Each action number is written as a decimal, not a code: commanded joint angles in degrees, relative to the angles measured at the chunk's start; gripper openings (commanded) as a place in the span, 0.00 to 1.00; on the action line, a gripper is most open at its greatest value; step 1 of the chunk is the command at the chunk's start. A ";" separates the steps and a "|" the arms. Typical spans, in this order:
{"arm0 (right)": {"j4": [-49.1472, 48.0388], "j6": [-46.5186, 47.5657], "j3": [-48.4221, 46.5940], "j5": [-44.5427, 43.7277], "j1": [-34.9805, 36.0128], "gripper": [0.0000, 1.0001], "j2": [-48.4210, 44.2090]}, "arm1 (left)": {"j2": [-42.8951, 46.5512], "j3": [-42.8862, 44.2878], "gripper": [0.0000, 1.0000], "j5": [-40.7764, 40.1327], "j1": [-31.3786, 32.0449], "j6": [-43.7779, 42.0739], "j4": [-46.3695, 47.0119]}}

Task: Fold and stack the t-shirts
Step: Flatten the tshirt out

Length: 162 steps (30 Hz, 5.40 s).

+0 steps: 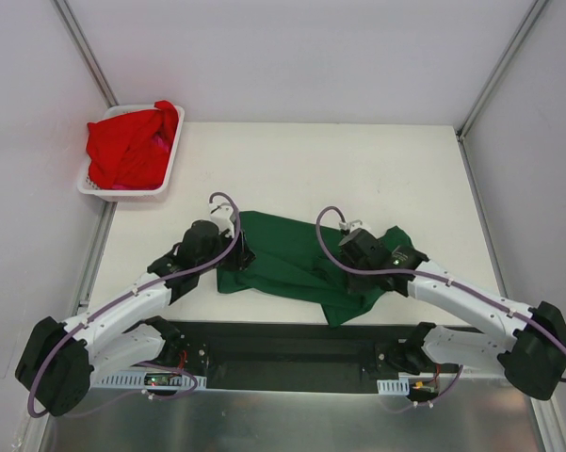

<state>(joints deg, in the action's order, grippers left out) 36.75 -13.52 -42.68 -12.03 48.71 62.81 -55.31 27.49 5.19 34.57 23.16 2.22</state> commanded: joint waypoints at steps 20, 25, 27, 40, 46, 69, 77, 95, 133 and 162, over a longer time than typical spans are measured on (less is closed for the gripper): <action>8.08 -4.58 -5.66 -5.79 1.65 0.39 -4.44 | 3.45 -1.38 0.40 -1.76 0.41 0.40 0.24; 8.16 -3.10 -9.17 -9.67 1.65 0.39 -2.61 | 3.37 -1.12 0.40 -1.68 0.41 0.22 0.24; 7.81 -2.66 -9.71 -9.85 1.57 0.39 -1.38 | 3.45 -1.12 0.40 -1.76 0.41 0.22 0.15; 4.38 -3.62 -6.46 -8.88 1.57 0.39 0.83 | 4.33 -1.20 0.41 -2.38 0.41 -0.04 -0.37; 5.43 -3.97 -6.10 -9.67 1.65 0.38 0.74 | 4.59 -1.03 0.40 -2.64 0.50 -0.22 -0.72; 4.38 -5.29 -3.64 -8.45 1.57 0.18 0.04 | 4.68 -0.50 0.40 -3.26 0.50 -0.92 -1.34; 4.12 -5.46 -3.29 -8.09 1.65 0.02 0.04 | 4.68 -0.59 0.40 -3.52 0.50 -0.92 -1.34; 7.37 -5.03 -5.22 -11.61 1.57 0.01 -4.00 | -8.40 4.94 0.59 -6.50 0.41 -2.59 -0.82; 9.22 -5.03 -4.96 -13.02 1.48 0.01 -5.94 | -20.81 5.83 0.31 4.12 -7.32 -4.00 5.78; 4.82 -4.32 -4.34 -10.64 1.56 0.01 -1.28 | 18.12 -3.57 0.00 24.33 -5.57 12.67 -15.75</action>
<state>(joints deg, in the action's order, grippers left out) 42.52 -17.96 -46.04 -23.03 50.13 61.01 -40.77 27.00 20.91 27.77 27.22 -8.51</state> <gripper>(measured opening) 0.018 0.015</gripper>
